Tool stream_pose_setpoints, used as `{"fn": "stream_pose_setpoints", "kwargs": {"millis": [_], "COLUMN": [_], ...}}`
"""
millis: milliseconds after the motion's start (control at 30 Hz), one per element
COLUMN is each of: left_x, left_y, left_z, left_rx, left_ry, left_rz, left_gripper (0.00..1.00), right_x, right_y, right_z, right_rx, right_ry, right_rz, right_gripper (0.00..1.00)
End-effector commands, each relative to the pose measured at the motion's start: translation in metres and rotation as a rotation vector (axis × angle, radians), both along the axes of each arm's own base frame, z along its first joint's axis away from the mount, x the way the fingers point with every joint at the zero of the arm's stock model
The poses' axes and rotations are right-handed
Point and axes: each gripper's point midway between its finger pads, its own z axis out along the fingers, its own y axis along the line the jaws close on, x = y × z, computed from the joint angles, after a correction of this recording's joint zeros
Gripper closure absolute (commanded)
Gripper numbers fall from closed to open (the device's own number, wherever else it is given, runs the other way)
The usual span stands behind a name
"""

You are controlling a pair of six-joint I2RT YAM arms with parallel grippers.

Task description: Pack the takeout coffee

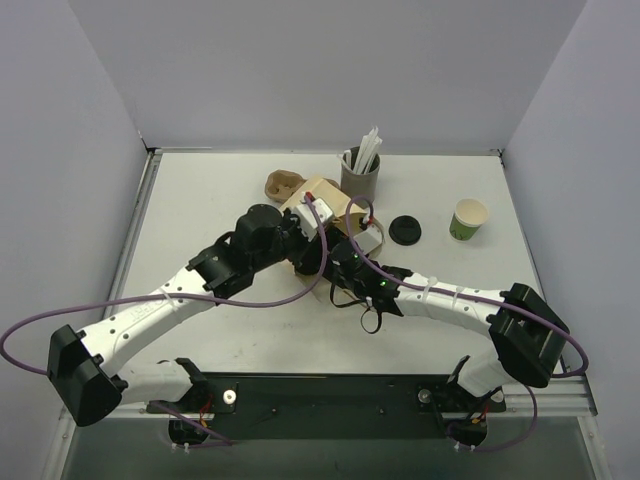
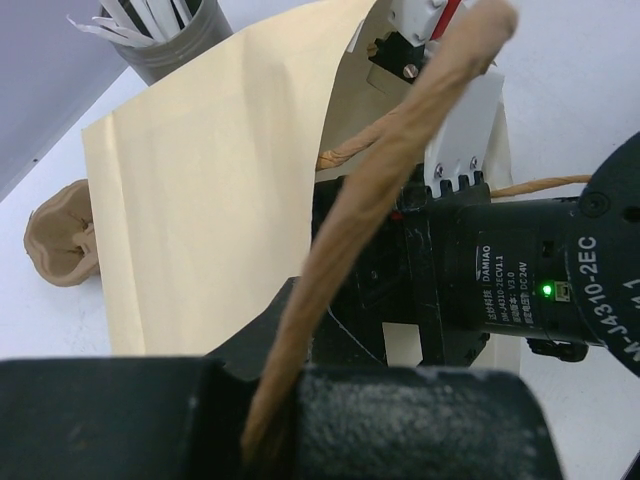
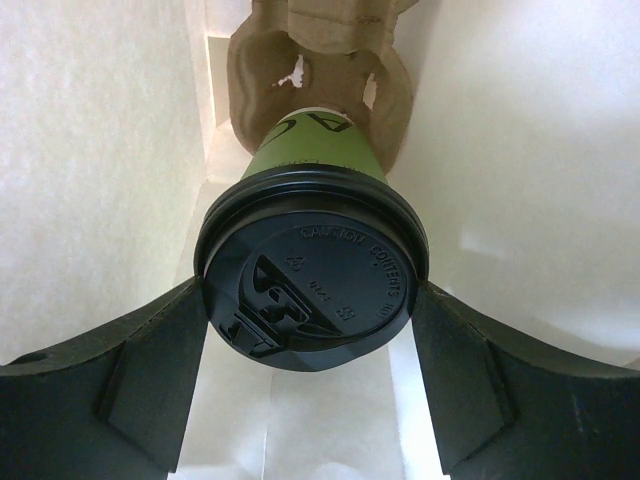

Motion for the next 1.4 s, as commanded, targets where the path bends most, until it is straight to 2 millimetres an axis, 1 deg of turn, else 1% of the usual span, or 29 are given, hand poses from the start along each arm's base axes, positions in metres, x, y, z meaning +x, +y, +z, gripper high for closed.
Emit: {"fn": "stream_pose_setpoints", "kwargs": {"millis": [0,100,133,200,367,600,733,867,900,1067,1200,1367], "left_x": [-0.002,-0.003,-0.004,-0.006,-0.01,-0.012,-0.017,-0.021,-0.023,-0.026,-0.026,-0.027], "left_y": [-0.002,0.0,0.0,-0.001,0.002,0.004,0.003,0.006,0.006,0.009,0.011,0.014], "left_z": [0.034,0.033,0.035,0.035,0.033,0.037,0.036,0.031,0.029,0.024,0.023,0.02], "left_rx": [-0.083,-0.083,-0.092,-0.102,-0.117,-0.133,-0.141,-0.14,-0.137,-0.129,-0.127,-0.131], "left_ry": [-0.091,-0.09,-0.094,-0.087,-0.077,-0.082,-0.069,-0.056,-0.051,-0.046,-0.045,-0.041], "left_rz": [-0.024,-0.025,-0.029,-0.038,-0.045,-0.049,-0.071,-0.081,-0.087,-0.089,-0.087,-0.08], "left_gripper": [1.0,1.0,1.0,1.0,1.0,1.0,1.0,1.0,1.0,1.0,1.0,1.0], "right_x": [0.006,0.006,0.007,0.009,0.012,0.018,0.02,0.023,0.024,0.023,0.023,0.024], "right_y": [-0.011,-0.013,-0.011,-0.011,-0.011,-0.009,-0.01,-0.016,-0.014,-0.008,-0.007,-0.007], "right_z": [-0.001,-0.003,0.0,0.0,-0.001,-0.002,-0.003,-0.003,-0.001,-0.014,-0.023,-0.026], "right_rx": [-0.043,-0.057,-0.054,-0.064,-0.079,-0.072,-0.072,-0.076,-0.063,-0.068,-0.081,-0.091], "right_ry": [-0.016,-0.018,-0.032,-0.035,-0.046,-0.074,-0.086,-0.108,-0.117,-0.093,-0.08,-0.084], "right_rz": [-0.053,-0.056,-0.048,-0.049,-0.05,-0.039,-0.04,-0.052,-0.052,-0.025,-0.017,-0.019], "right_gripper": [0.51,0.51,0.51,0.51,0.51,0.51,0.52,0.52,0.53,0.53,0.53,0.53]}}
